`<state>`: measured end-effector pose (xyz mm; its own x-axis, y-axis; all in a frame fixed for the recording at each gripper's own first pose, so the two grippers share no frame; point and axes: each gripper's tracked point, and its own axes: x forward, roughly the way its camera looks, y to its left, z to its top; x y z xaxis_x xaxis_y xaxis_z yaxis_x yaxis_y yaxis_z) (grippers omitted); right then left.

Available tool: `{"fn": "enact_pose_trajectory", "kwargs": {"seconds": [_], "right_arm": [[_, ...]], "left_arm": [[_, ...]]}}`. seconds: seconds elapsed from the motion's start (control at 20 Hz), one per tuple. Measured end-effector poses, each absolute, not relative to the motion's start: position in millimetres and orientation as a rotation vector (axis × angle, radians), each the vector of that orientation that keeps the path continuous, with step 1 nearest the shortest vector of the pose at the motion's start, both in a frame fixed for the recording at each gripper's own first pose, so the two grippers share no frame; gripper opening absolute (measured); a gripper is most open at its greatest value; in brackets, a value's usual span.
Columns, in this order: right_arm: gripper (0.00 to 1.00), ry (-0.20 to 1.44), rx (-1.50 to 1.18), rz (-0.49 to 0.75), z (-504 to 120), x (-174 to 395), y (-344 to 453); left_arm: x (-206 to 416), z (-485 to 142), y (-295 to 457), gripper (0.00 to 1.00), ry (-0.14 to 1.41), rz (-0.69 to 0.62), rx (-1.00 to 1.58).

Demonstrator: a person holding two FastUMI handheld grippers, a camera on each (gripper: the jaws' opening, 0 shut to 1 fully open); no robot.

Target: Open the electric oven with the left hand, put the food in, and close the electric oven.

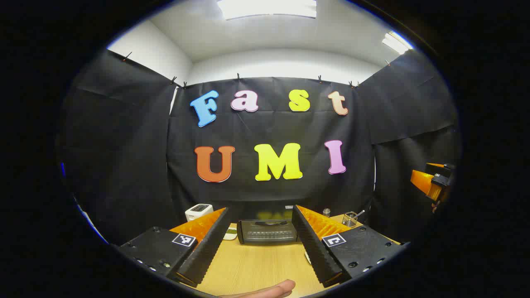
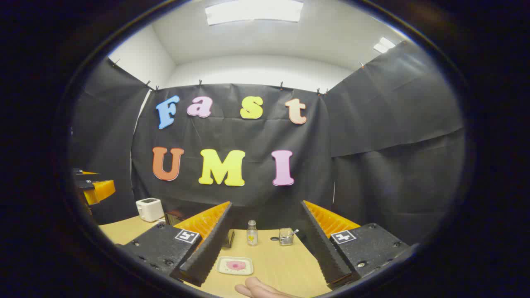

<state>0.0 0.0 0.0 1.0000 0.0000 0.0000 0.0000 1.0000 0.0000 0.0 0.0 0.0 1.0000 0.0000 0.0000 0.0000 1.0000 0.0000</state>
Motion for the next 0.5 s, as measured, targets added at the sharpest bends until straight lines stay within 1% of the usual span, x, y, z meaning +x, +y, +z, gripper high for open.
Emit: {"fn": "enact_pose_trajectory", "kwargs": {"seconds": [0.15,0.2,0.25,0.5], "right_arm": [[1.0,-0.024,-0.001,-0.023,7.0,1.3,-10.2],[1.0,-0.024,-0.004,-0.027,6.3,2.5,-12.6],[1.0,-0.024,-0.003,-0.025,7.4,3.4,-13.5],[1.0,0.013,0.013,-0.024,-0.5,15.3,-21.7]], "left_arm": [[1.7,-5.7,-2.9,0.95,0.021,-0.005,0.01],[2.7,-6.0,-3.3,0.84,0.021,-0.006,0.012],[3.3,-6.4,-3.4,0.95,0.02,-0.005,0.011],[6.2,-2.7,-1.9,0.95,0.013,0.0,-0.004]]}}
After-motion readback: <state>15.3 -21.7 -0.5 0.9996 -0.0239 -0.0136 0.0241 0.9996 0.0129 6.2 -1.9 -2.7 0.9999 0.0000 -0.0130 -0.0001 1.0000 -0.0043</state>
